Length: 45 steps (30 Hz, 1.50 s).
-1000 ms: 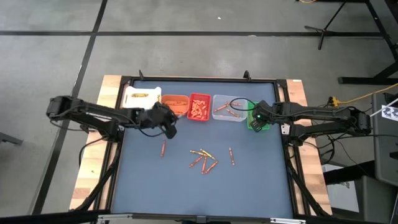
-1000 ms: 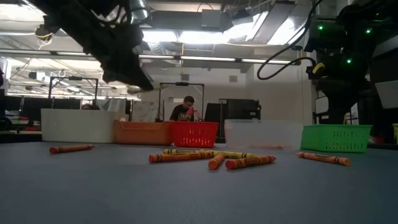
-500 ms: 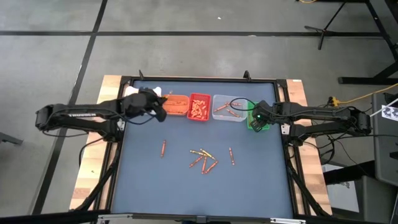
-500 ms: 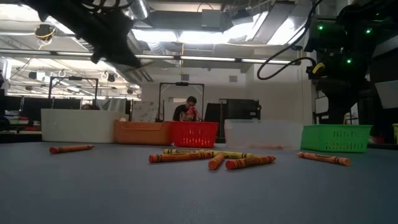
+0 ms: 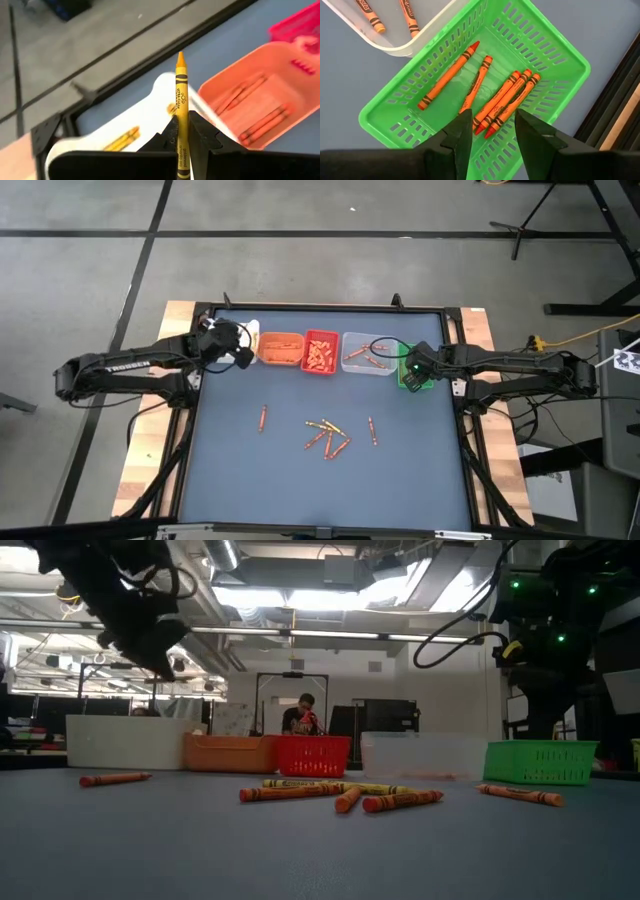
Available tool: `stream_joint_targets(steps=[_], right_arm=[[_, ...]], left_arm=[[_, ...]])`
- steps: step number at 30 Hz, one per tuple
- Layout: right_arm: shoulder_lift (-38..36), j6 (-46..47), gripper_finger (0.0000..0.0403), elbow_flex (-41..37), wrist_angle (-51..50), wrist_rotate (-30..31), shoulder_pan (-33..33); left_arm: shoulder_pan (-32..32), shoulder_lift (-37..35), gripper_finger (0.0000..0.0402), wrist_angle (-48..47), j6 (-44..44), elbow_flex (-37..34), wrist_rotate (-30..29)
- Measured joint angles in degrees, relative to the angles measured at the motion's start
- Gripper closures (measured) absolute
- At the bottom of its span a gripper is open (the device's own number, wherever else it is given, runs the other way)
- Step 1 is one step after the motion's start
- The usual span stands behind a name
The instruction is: Sort crayons
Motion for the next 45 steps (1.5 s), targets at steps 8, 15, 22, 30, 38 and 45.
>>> stream_joint_targets(steps=[8, 15, 22, 30, 38, 45], right_arm=[[0.0, 0.0, 0.0258, 0.0, 0.69, 0.01, 0.0], [0.0, 0.0, 0.0258, 0.0, 2.63, 0.01, 0.0], [0.0, 0.0, 0.0258, 0.0, 2.97, 0.01, 0.0], [0.0, 0.0, 0.0258, 0.0, 2.95, 0.01, 0.0], [0.0, 0.0, 0.0258, 0.0, 2.95, 0.01, 0.0], [0.0, -0.01, 0.0258, 0.0, 2.96, 0.01, 0.0]], left_arm=[[3.43, 0.62, 0.0397, -5.38, -2.57, 0.0, -0.09], [6.21, 4.41, 0.0397, -5.28, -4.71, 0.0, -0.06], [9.19, 10.76, 0.0397, -4.57, -5.55, 0.0, -0.06], [12.02, 17.97, 0.0397, -2.08, -5.5, 0.0, -0.04], [13.69, 21.86, 0.0397, -1.45, -5.5, 0.0, -0.03], [13.69, 22.05, 0.0392, -1.15, -5.48, 0.0, -0.22]])
